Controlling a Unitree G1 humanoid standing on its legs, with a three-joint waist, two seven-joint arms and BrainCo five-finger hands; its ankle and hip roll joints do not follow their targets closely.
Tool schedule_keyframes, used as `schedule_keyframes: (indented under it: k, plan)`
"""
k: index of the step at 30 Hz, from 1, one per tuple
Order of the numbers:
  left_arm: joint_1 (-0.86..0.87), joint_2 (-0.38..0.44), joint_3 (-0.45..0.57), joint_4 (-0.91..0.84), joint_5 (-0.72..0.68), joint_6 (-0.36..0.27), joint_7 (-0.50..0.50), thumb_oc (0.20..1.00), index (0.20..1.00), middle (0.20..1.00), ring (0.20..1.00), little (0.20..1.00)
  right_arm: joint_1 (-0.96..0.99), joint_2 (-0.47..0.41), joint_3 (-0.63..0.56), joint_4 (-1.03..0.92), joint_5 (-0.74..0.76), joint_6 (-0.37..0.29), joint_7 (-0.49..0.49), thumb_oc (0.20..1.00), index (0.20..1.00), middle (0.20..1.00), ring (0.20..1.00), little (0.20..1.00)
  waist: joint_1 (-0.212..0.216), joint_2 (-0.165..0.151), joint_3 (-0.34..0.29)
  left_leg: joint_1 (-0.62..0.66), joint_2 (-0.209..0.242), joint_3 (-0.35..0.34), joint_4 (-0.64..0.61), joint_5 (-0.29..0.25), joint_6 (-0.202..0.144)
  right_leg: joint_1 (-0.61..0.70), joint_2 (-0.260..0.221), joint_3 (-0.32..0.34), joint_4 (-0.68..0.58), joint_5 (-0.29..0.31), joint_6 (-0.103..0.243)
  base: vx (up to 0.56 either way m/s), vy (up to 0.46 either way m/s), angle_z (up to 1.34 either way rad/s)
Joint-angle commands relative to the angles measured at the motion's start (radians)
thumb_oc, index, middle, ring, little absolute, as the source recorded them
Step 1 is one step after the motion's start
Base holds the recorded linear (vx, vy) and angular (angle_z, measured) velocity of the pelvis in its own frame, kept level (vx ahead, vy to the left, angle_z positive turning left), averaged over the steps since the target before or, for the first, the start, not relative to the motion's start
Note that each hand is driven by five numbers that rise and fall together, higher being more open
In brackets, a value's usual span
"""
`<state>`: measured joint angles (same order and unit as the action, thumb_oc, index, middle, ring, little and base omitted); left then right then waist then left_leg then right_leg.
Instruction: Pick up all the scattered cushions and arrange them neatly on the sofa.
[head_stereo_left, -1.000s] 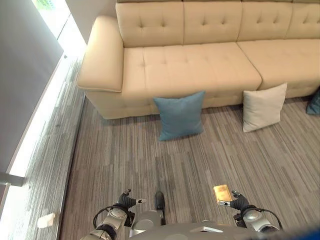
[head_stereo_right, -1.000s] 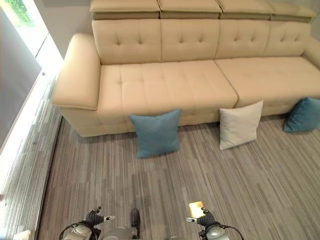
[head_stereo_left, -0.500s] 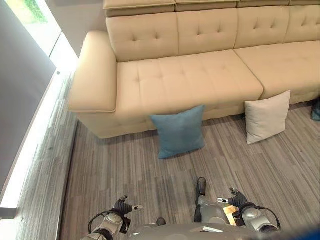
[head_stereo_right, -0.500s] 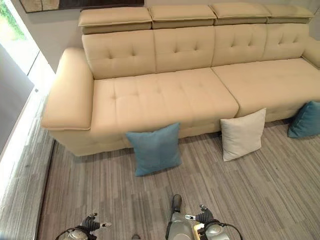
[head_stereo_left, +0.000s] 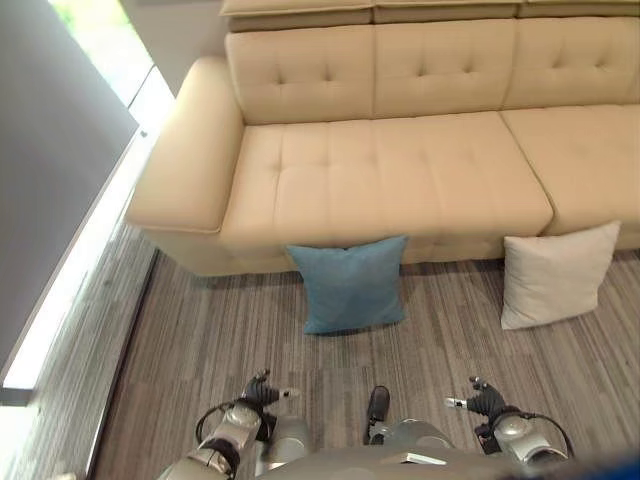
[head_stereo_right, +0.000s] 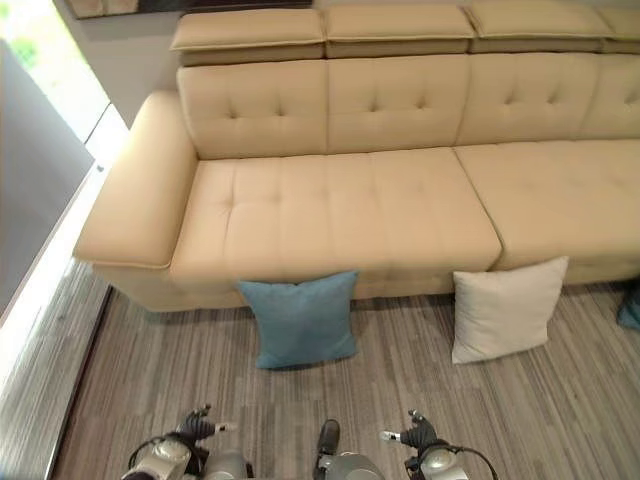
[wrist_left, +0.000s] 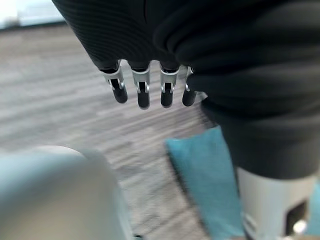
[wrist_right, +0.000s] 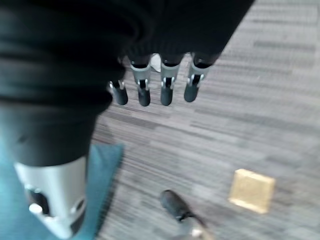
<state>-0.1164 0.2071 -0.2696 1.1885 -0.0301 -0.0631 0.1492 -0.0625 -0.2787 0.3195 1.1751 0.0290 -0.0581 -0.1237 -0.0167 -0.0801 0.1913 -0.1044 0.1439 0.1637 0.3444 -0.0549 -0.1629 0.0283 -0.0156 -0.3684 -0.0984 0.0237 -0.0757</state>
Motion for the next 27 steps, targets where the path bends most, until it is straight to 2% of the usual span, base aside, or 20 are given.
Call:
schedule_keyframes:
  k: [1,2,3,5,8,10,14,17,18,19,20,27]
  plan:
    - [0.010,0.007,-0.030,0.003,-0.001,-0.006,-0.011,1.000,1.000,1.000,1.000,1.000,-0.010,-0.025,-0.017,0.004,0.026,-0.014,-0.017,1.000,1.000,1.000,1.000,1.000,-0.008,0.029,0.012,0.040,-0.084,0.043,-0.225,0.039,0.105,0.032,-0.056,0.107,0.019,-0.048,0.149,0.12,0.033,0.31]
    - [0.014,0.007,-0.021,0.006,-0.004,-0.006,-0.008,1.000,1.000,1.000,1.000,1.000,-0.009,-0.025,-0.016,0.008,0.022,-0.015,-0.026,1.000,1.000,1.000,1.000,1.000,0.000,0.038,0.012,0.009,-0.083,0.054,-0.283,0.088,0.100,0.048,-0.043,0.103,0.011,-0.060,0.154,0.16,0.037,0.19]
    - [0.015,0.008,-0.019,0.005,-0.010,-0.009,-0.004,1.000,1.000,1.000,1.000,1.000,-0.011,-0.023,-0.014,0.008,0.023,-0.015,-0.028,1.000,1.000,1.000,1.000,1.000,0.004,0.040,0.016,-0.008,-0.082,0.059,-0.292,0.107,0.096,0.055,-0.039,0.104,0.011,-0.068,0.154,0.15,0.031,0.13]
    - [0.020,0.008,-0.009,0.006,-0.018,-0.009,-0.004,1.000,1.000,1.000,1.000,1.000,-0.010,-0.019,-0.010,0.006,0.022,-0.012,-0.028,1.000,1.000,1.000,1.000,1.000,0.010,0.044,0.013,-0.007,-0.077,0.079,-0.320,0.115,0.097,0.065,-0.030,0.105,0.011,-0.078,0.154,0.14,0.068,0.17]
    - [0.039,0.008,0.002,0.021,-0.011,-0.003,-0.005,1.000,1.000,1.000,1.000,1.000,-0.001,-0.008,-0.006,0.006,0.008,-0.011,-0.026,1.000,1.000,1.000,1.000,1.000,0.013,0.048,-0.003,0.037,-0.091,0.074,-0.371,0.118,0.108,0.084,-0.028,0.112,0.016,-0.087,0.159,0.18,0.110,-0.16]
    - [0.045,0.011,0.004,0.029,-0.001,0.000,-0.006,1.000,1.000,1.000,1.000,1.000,0.000,-0.003,-0.005,0.003,0.001,-0.008,-0.025,1.000,1.000,1.000,1.000,1.000,0.013,0.045,-0.017,0.059,-0.102,0.075,-0.385,0.109,0.116,0.088,-0.035,0.119,0.023,-0.090,0.165,0.22,0.158,-0.07]
    - [0.043,0.033,0.009,0.024,0.006,0.001,-0.013,1.000,1.000,1.000,1.000,1.000,-0.008,0.007,0.001,-0.014,-0.015,-0.002,-0.013,1.000,1.000,1.000,1.000,1.000,0.027,0.035,-0.023,0.092,-0.133,0.073,-0.367,0.052,0.160,0.044,-0.085,0.137,0.181,-0.110,0.196,0.14,0.191,-0.03]
    - [0.037,0.046,0.016,0.021,0.002,0.003,-0.011,1.000,1.000,1.000,1.000,1.000,-0.018,0.010,0.003,-0.018,-0.025,0.003,-0.010,1.000,1.000,1.000,1.000,1.000,0.029,0.042,-0.014,0.112,-0.141,0.072,-0.366,0.032,0.184,-0.022,-0.120,0.133,0.318,-0.088,0.228,0.08,0.128,-0.06]
    - [0.035,0.050,0.016,0.021,0.002,0.002,-0.010,1.000,1.000,1.000,1.000,1.000,-0.021,0.011,0.003,-0.021,-0.024,0.002,-0.010,1.000,1.000,1.000,1.000,1.000,0.025,0.042,-0.008,0.124,-0.148,0.066,-0.373,0.031,0.189,-0.040,-0.128,0.140,0.365,-0.068,0.240,0.13,0.113,0.00]
    - [0.035,0.056,0.016,0.023,0.004,0.001,-0.011,1.000,1.000,1.000,1.000,1.000,-0.021,0.013,0.001,-0.023,-0.022,0.002,-0.009,1.000,1.000,1.000,1.000,1.000,0.017,0.050,-0.009,0.136,-0.148,0.051,-0.381,0.032,0.192,-0.076,-0.119,0.170,0.400,-0.052,0.238,0.30,0.043,-0.02]
    - [0.032,0.060,0.018,0.026,0.005,0.000,-0.012,1.000,1.000,1.000,1.000,1.000,-0.019,0.009,-0.004,-0.021,-0.017,0.006,-0.009,1.000,1.000,1.000,1.000,1.000,0.003,0.055,-0.007,0.166,-0.160,0.022,-0.396,0.019,0.193,-0.088,-0.108,0.210,0.292,-0.062,0.220,0.27,0.010,0.01]
    - [0.045,0.056,0.024,0.036,0.005,-0.003,-0.016,1.000,1.000,1.000,1.000,1.000,-0.014,0.002,-0.003,-0.019,-0.018,0.003,-0.010,1.000,1.000,1.000,1.000,1.000,0.002,0.046,-0.017,0.182,-0.166,0.001,-0.389,0.003,0.180,-0.044,-0.104,0.207,0.183,-0.048,0.215,0.13,-0.095,0.21]
